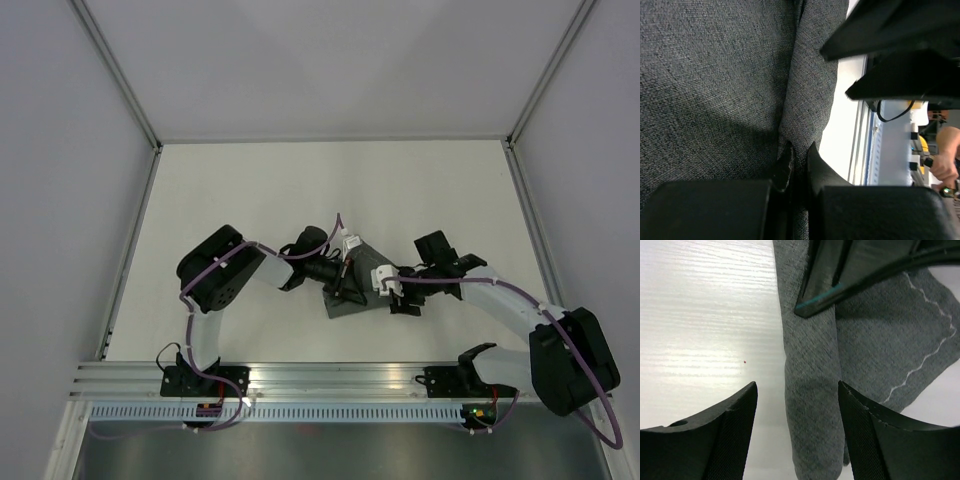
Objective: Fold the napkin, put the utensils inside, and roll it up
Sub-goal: Roll the napkin with the utensil
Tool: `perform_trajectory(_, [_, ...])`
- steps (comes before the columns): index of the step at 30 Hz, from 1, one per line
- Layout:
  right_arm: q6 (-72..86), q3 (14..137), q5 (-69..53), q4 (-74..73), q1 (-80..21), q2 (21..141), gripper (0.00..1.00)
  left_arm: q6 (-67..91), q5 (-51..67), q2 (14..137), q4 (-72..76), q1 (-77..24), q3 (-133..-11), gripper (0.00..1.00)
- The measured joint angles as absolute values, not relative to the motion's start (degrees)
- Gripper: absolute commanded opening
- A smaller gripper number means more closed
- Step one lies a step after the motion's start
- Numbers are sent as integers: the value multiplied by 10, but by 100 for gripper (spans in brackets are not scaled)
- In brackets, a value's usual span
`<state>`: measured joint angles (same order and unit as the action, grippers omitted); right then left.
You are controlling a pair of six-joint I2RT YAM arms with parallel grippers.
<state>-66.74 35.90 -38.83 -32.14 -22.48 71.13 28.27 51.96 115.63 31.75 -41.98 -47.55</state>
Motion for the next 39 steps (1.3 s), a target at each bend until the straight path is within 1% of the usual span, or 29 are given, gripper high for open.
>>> perform_trajectory(1, [-656, 341, -375, -296, -248, 696, 71, 285, 526, 1160, 313, -419, -479, 2])
perform_trajectory(4, [-644, 319, -358, -263, -269, 679, 71, 294, 542, 1167, 305, -419, -484, 2])
perform_trajectory(10, [-633, 276, -317, -198, -273, 673, 70, 312, 577, 1182, 300, -417, -489, 2])
perform_trajectory(13, [-630, 258, -309, -183, -273, 672, 67, 320, 593, 1190, 295, -414, -493, 2])
perform_trajectory(16, [-626, 254, -306, -170, -274, 671, 60, 326, 602, 1192, 286, -411, -495, 2])
perform_trajectory(18, [-623, 251, -307, -166, -276, 671, 42, 329, 606, 1194, 277, -409, -498, 2])
perform_trajectory(20, [-620, 249, -308, -165, -277, 674, 19, 331, 605, 1194, 268, -408, -502, 6])
perform_trajectory(21, [-625, 249, -309, -164, -277, 676, 17, 331, 604, 1194, 264, -406, -503, 8])
perform_trajectory(22, [-626, 249, -310, -164, -278, 680, 15, 332, 601, 1193, 258, -402, -503, 15])
perform_trajectory(23, [-627, 252, -312, -163, -278, 686, 13, 333, 600, 1193, 253, -399, -503, 18])
perform_trajectory(24, [-628, 258, -314, -165, -279, 694, 12, 335, 597, 1191, 248, -398, -503, 21])
perform_trajectory(25, [-628, 267, -316, -171, -279, 704, 11, 335, 591, 1185, 242, -397, -501, 27])
perform_trajectory(29, [-639, 320, -334, -214, -275, 765, 10, 329, 529, 1138, 220, -397, -476, 34])
perform_trajectory(32, [-650, 368, -357, -256, -261, 816, 10, 314, 466, 1086, 206, -401, -451, 38])
perform_trajectory(39, [-693, 495, -418, -385, -199, 947, 10, 284, 348, 947, 200, -406, -407, 41])
